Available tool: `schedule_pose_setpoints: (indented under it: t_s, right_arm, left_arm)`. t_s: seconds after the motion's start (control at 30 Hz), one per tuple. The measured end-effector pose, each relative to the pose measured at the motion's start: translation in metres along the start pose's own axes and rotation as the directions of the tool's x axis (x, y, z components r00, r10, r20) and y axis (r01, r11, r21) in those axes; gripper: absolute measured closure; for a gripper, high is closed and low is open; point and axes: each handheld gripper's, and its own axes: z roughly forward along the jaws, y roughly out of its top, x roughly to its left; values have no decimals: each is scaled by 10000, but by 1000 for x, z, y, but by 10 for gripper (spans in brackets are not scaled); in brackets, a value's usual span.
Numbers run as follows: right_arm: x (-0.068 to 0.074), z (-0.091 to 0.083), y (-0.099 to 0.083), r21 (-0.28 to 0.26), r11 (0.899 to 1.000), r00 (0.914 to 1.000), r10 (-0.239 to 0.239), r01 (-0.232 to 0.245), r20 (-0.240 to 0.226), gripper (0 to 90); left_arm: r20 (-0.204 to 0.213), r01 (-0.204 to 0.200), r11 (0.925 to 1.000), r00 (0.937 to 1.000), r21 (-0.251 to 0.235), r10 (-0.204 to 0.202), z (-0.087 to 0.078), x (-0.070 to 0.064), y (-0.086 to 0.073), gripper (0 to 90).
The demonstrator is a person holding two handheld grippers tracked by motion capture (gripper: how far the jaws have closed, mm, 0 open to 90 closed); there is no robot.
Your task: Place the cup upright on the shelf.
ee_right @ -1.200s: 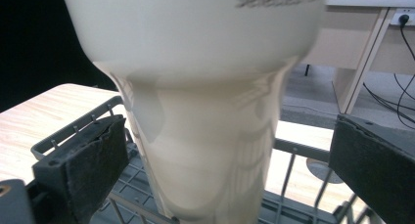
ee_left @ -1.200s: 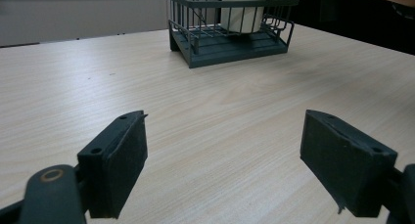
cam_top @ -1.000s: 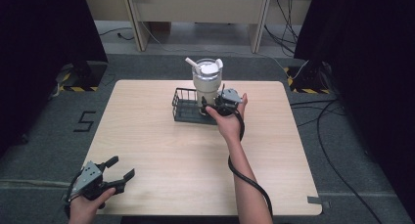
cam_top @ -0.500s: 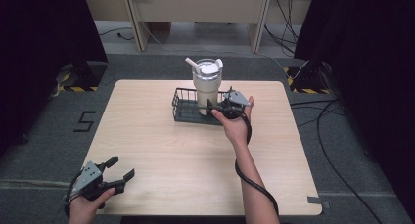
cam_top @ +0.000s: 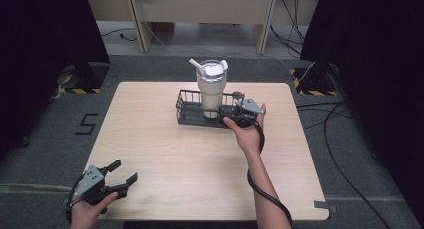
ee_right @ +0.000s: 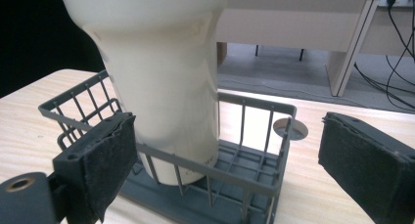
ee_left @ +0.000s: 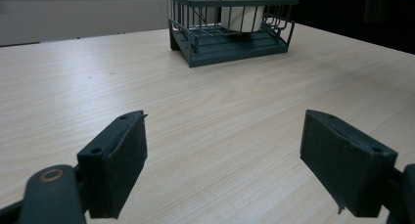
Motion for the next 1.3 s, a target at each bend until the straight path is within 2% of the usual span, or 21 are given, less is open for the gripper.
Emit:
schedule_pose_setpoints:
  t_s: [0.6,1.0,1.07,1.3]
  right_arm:
    - [-16,-23,-14,359,9992,9995,-181,172,264,89]
    - [-33,-39,-21,388,9992,9987,40,-59,509,97]
    - [-36,-43,-23,358,9994,9983,-41,21,581,99]
    - [-42,-54,-31,325,9994,9982,106,-126,597,106]
  left_arm:
    - [-28,-13,10000,10000,28,13,0,0,0,169]
    - [-15,48,10000,10000,37,-48,0,1,0,168]
    - [-19,47,10000,10000,39,-47,0,1,0,168]
    - [-38,59,10000,10000,47,-59,0,0,-1,168]
